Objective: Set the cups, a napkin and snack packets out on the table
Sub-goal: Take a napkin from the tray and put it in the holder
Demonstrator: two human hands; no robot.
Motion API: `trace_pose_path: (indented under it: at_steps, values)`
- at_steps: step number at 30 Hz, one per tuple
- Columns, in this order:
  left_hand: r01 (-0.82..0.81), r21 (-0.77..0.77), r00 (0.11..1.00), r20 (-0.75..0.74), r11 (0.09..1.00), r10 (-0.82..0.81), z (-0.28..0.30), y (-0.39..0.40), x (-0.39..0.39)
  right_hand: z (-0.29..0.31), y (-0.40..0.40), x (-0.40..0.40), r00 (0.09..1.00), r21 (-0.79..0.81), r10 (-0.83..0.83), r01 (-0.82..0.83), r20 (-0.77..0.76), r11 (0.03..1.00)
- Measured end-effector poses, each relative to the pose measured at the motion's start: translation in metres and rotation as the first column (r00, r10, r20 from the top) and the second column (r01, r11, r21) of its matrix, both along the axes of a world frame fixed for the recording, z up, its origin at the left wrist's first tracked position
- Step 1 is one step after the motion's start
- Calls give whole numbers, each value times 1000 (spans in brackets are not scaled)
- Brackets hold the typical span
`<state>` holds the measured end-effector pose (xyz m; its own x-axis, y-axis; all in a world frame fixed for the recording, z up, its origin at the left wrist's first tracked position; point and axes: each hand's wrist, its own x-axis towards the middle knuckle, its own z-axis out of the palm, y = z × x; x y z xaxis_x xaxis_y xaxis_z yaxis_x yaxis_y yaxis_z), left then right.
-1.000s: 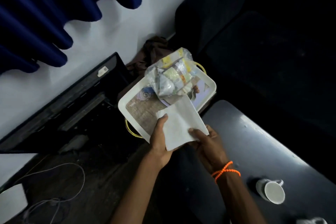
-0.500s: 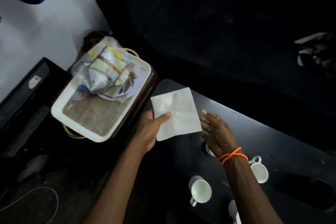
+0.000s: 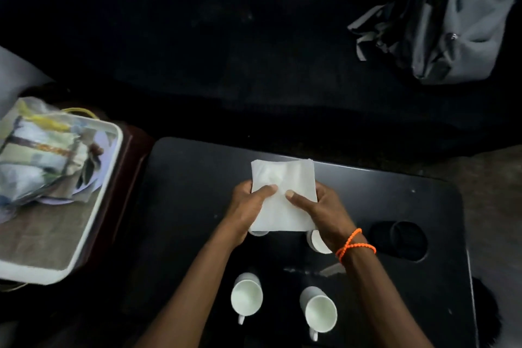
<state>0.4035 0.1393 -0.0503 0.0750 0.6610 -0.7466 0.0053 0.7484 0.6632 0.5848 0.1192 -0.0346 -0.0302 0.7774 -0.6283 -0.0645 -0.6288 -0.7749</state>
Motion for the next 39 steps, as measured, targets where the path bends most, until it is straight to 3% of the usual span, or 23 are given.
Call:
trace_pose_path:
  at_steps: [7,10,16,18,20,22,28,31,34,39]
  values:
    - [-56,26,986,-157,998,60,-13,35,62,-7,-26,70,991,-47,-123,126,60,991]
    - [-102,-47,989,-109,994,96,-14,38,83,-6,-43,93,971,-60,-238,239,20,969]
    - [189,-156,981,74,969,-179,-4,-13,138,1,-81,134,922,-106,-388,386,-1,917]
    - [253,-92,967,53,963,-249,-1,-35,160,5,-97,147,928,-103,-371,374,43,922]
    - [286,-53,955,-64,957,-289,-5,-53,180,8,-113,159,935,-102,-341,351,102,931]
    - [269,-92,947,-155,959,-280,-10,-64,198,10,-129,170,926,-105,-321,345,197,933]
    - [275,-227,941,-137,934,-310,-12,-85,235,10,-170,187,732,23,-440,503,520,864]
    - [335,-155,908,-210,929,-363,-12,-92,248,11,-179,188,616,145,-438,466,655,873]
    - [420,-29,852,-333,907,-404,-3,-90,261,11,-179,191,555,235,-407,356,725,904]
    - [538,50,761,-457,841,-460,9,-78,279,12,-165,202,539,126,-175,128,824,984]
